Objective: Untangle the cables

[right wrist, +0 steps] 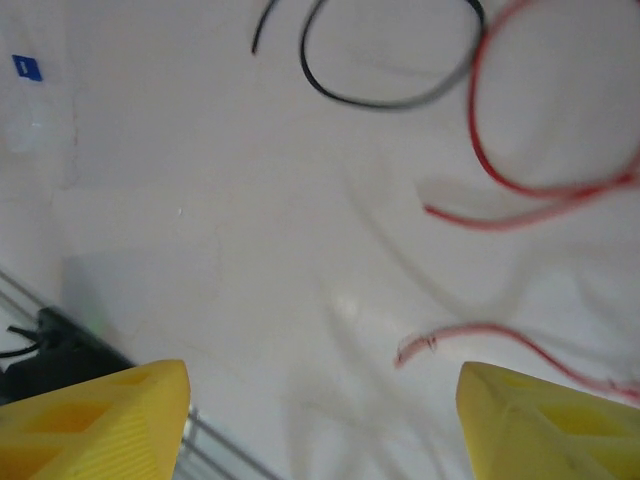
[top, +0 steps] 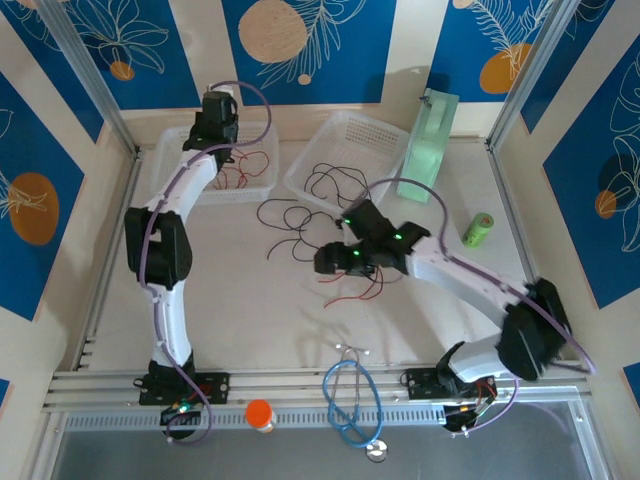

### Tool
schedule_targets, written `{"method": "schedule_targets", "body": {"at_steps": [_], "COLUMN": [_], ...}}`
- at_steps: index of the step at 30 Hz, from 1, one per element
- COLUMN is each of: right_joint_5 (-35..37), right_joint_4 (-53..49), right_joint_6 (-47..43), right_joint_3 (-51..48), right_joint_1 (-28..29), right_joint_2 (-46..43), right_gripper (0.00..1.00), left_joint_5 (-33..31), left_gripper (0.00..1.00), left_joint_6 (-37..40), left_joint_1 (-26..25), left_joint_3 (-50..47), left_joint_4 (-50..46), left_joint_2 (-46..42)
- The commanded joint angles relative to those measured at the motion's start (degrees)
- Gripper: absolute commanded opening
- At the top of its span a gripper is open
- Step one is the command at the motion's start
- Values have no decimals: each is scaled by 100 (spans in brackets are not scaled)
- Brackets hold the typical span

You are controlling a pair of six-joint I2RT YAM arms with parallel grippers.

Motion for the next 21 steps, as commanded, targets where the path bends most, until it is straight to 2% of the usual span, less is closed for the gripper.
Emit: {"method": "schedule_targets", "body": {"at_steps": [1,4,5,7,10,11,12,13,21], "right_joint_5": [493,708,754,831,1009,1067,1114,1167,1385], "right_joint_4": [14,89,139,156,47,2,-26,-54,-260], "right_joint_6": [-1232,-2371,-2695,-3112,-3413,-3457,-3494,-3507,-3394], "right_joint_3": [736,1295,1430,1688,2105,2235,2355,2452,2993], "right_joint_1": [222,350,370,363,331,322,323,334,436], "right_joint_2": [894,1739,1988,2391,2885,3024,3133,3215,3915], "right_gripper": [72,71,71,71,69,69,68,67,54], "left_joint_5": [-204,-59,5,144,381,456,533,590,1091], "left_gripper": [0,0,5,26,62,74,91,99,100], "left_joint_6": [-321,-758,-902,-1133,-1310,-1345,-1383,-1416,-1620], "left_joint_1": [203,322,361,423,452,452,452,452,439], "left_joint_3": [210,184,174,133,-19,-80,-129,-161,-339], "left_joint_4": [-176,-456,-565,-736,-789,-796,-801,-821,-1286], "left_joint_2": [269,362,353,302,54,-66,-196,-318,-1574]}}
